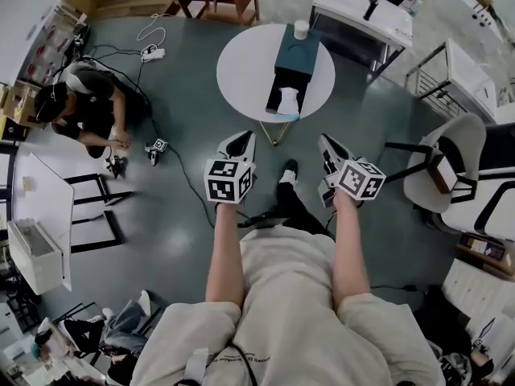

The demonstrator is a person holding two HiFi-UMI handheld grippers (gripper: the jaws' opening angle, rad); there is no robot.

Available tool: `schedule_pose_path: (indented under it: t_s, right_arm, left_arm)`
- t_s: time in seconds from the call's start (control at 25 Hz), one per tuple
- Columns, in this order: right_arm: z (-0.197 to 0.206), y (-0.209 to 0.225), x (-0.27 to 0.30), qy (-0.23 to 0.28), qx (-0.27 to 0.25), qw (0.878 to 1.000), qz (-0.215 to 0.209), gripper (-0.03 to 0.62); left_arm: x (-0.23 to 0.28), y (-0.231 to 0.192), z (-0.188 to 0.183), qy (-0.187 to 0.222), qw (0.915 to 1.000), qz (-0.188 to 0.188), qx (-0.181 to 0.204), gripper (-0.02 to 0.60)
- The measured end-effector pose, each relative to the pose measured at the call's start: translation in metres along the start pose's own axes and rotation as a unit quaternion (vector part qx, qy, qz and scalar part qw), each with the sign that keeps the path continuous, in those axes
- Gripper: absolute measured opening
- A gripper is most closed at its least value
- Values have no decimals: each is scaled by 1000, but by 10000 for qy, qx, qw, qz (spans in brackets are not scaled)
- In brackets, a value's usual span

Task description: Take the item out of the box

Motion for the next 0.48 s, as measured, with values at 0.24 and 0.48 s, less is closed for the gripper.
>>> schedule_pose_path:
  t_s: [0.24,0.48]
  right_arm:
    - [-35,27,97,-40,251,9995,-199,37]
    - [-67,45,200,-262,210,9988,-350,37]
  left_arm:
    - [78,-37,-27,-233,9997,-3,78,21]
    - [135,-84,-63,-264,9991,-190,282,21]
Point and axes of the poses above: the fingertips, and each gripper's own axes: x forward along the fingers, y to its right, z out of its underside, the point moved 9 cm from there along -x, backward along the fingers, and after that the axes turned 14 degrees about y, right-handed, at the moved point
